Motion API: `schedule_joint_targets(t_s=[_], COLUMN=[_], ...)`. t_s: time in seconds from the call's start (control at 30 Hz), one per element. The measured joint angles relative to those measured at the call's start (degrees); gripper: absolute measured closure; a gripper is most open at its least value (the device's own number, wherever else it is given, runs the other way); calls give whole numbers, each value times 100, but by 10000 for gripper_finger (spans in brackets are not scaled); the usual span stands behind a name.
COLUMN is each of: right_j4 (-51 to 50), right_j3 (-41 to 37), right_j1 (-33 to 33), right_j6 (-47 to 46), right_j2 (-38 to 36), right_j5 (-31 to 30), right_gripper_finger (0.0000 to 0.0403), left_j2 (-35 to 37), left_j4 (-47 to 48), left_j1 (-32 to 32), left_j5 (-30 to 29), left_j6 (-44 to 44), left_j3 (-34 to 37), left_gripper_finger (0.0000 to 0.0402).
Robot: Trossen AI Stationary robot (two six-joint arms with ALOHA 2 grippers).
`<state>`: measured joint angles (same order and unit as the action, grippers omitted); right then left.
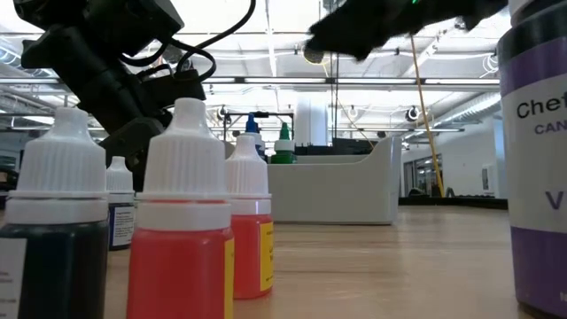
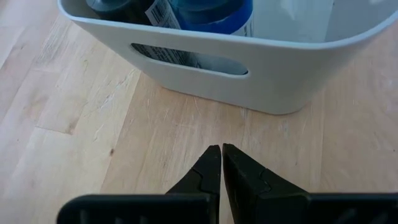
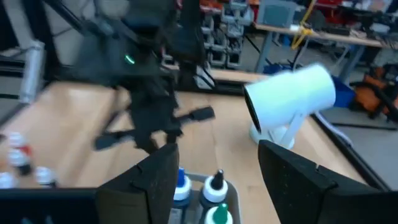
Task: Pick & Place food coloring
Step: Put the large purple food coloring bottle into the white container
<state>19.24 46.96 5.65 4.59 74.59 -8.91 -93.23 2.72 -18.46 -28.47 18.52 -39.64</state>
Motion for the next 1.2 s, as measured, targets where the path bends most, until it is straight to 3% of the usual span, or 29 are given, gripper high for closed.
schedule_joint_targets(t_s=[0.27,0.33,0.5,0.6,0.73,0.93,1.03,1.2], right_j4=[-1717,-1979,-2724,-2995,-2650,-1312,-563,-371], right_j3=[0,0,-2,-4,-301,-1496,-2126,-2782], right_j1=[608,755,1199,1379,1649,1822,1847,1758], right_j6=[-153,-390,-570,-675,-521,-377,-564,-350], right_j2=[-1420,-1612,-1854,-1949,-2114,-2414,-2563,-3316], right_j5=[-175,-229,-1095,-1204,-1194,-451,-553,-1052], right_gripper_finger=[237,257,317,356,396,394,401,402], left_j2=[0,0,0,0,0,0,0,0], left_j4=[-112,-177,-263,-258,-249,-240,-240,-238], left_j1=[0,0,0,0,0,0,-1,-2], left_j5=[-4,-6,-7,-7,-7,-4,-4,-7], left_j6=[0,-2,-2,-4,-7,-9,-9,-9], left_j3=[0,0,0,0,0,0,0,0], left_gripper_finger=[376,376,376,376,376,376,376,376])
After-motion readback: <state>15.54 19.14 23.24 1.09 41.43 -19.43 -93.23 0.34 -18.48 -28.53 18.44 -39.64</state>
